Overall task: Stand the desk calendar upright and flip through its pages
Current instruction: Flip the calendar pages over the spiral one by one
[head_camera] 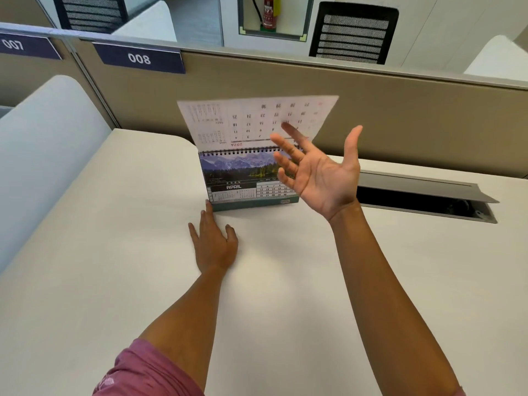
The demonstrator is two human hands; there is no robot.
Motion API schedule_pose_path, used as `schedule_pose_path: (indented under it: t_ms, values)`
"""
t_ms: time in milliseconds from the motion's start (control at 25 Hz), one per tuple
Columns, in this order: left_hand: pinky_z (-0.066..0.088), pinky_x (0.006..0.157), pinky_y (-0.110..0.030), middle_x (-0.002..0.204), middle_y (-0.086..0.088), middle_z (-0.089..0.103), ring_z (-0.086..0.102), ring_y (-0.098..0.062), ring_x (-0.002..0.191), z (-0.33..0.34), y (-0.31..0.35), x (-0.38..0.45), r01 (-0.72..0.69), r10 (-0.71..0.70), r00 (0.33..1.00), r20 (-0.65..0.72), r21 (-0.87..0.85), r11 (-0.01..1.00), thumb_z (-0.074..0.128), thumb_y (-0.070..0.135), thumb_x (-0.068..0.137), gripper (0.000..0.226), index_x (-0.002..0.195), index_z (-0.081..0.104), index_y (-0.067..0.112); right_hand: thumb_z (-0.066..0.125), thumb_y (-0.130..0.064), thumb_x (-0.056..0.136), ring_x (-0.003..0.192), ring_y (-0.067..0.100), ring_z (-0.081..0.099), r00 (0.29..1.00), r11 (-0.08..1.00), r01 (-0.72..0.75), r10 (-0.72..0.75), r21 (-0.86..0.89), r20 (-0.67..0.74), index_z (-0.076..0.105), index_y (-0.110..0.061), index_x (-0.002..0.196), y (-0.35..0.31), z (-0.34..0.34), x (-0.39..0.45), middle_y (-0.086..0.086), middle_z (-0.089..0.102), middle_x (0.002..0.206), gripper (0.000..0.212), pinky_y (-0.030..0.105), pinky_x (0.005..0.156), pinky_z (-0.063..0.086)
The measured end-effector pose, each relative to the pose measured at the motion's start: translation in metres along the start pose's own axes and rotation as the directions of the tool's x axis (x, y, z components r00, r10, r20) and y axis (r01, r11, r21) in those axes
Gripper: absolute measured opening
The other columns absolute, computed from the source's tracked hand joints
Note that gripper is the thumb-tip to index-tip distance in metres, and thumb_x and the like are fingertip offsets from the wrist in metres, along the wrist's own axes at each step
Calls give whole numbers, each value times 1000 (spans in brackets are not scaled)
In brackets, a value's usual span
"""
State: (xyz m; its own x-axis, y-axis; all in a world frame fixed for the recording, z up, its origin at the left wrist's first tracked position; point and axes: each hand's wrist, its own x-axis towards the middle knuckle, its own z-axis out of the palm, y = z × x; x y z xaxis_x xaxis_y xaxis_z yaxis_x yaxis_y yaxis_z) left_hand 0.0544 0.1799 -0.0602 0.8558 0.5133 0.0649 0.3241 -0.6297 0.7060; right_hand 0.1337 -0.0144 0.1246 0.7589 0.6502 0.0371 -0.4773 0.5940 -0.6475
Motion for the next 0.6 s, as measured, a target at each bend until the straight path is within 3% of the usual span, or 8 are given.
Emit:
schedule_pose_path:
  t_ms: [240,440,520,600]
  values:
    - [-2,125,-41,158,-5,33,22,-17,149,1,0,0,-2,2,1000,-9,21,1000,49,21,93,74,157,12,21,14,-86,77,97,18,63,999,998,51,-51,-22,-7,30,-9,150,-21,5,27,9,60,130,107,32,83,49]
    - [-1,125,-42,158,-5,34,25,-18,148,2,-1,0,-12,13,1000,-16,32,999,49,22,93,73,156,12,21,18,-80,84,90,17,63,984,993,88,-99,-79,-149,33,-8,148,-21,-1,33,9,64,124,98,29,75,52]
    - [-1,125,-42,158,-4,34,25,-17,148,3,-2,1,-13,13,1000,-15,33,999,48,23,93,73,156,12,21,25,-72,90,86,14,63,955,982,121,-156,-148,-252,44,-10,142,-15,-8,30,7,67,118,83,27,73,53]
    - [-2,125,-42,158,-4,34,24,-17,148,3,-2,0,-11,12,1000,-14,33,999,48,23,93,73,156,12,22,42,-53,97,78,9,60,860,921,153,-302,-357,-411,57,-14,131,-1,-23,27,2,71,105,55,24,71,52]
